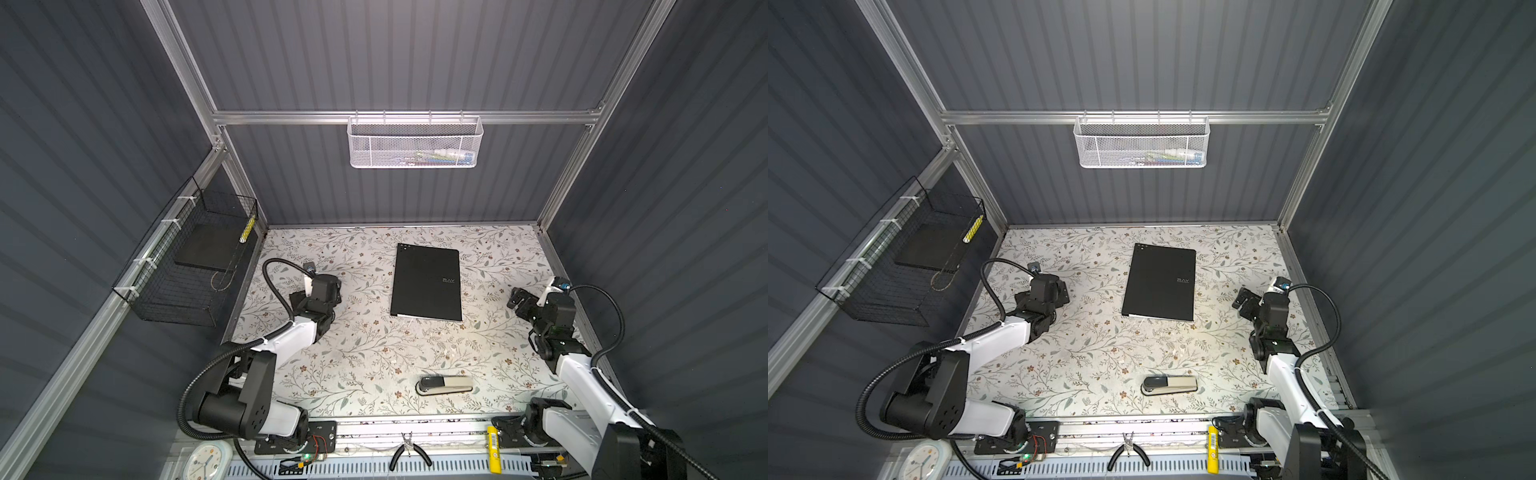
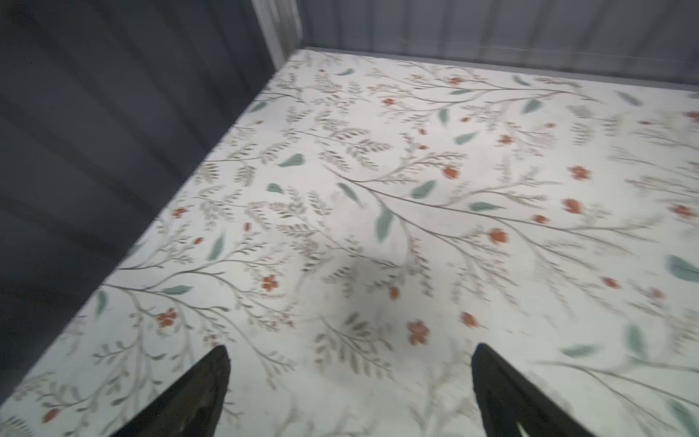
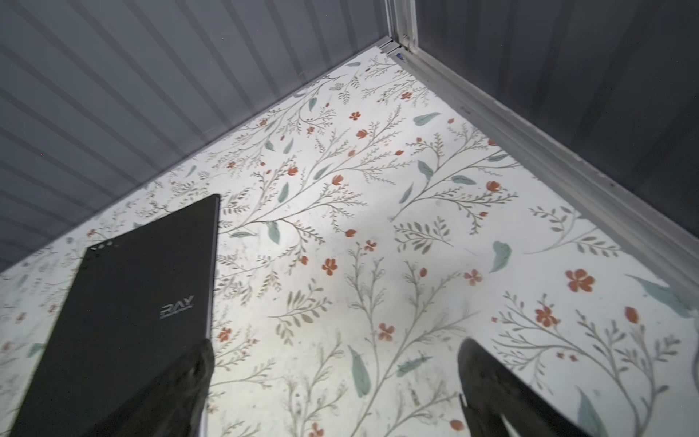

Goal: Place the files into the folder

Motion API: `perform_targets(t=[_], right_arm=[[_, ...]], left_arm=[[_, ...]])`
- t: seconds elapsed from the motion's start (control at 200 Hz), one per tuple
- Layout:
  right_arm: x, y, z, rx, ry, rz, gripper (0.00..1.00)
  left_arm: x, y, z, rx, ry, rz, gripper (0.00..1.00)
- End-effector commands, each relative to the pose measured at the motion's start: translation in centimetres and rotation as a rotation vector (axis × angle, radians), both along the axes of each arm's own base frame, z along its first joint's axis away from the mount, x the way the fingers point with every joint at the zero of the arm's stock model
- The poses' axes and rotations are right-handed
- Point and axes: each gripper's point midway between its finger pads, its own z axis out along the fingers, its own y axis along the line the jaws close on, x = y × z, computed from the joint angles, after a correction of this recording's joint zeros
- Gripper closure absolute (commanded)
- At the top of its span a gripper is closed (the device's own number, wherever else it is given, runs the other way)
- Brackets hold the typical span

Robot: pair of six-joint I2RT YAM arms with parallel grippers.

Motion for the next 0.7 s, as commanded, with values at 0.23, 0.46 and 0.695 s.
perform_targets(t=[0.23,0.46,0.695], right_arm=[[3.3,-1.1,1.2,-0.189,-0.179,0.019,0.01],[5.1,1.0,-0.5,-0.256,-0.247,0.159,0.01],[5.7,0.5,-0.7,-0.261,-0.21,0.122,0.01]], left_arm=[[2.5,1.5,-2.7,0.12,-0.153,-0.126,0.0],[2.6,2.6,-4.6,0.015,-0.132,-0.144,0.0],[2.7,2.8,-4.6,0.02,-0.135,-0.137,0.0]])
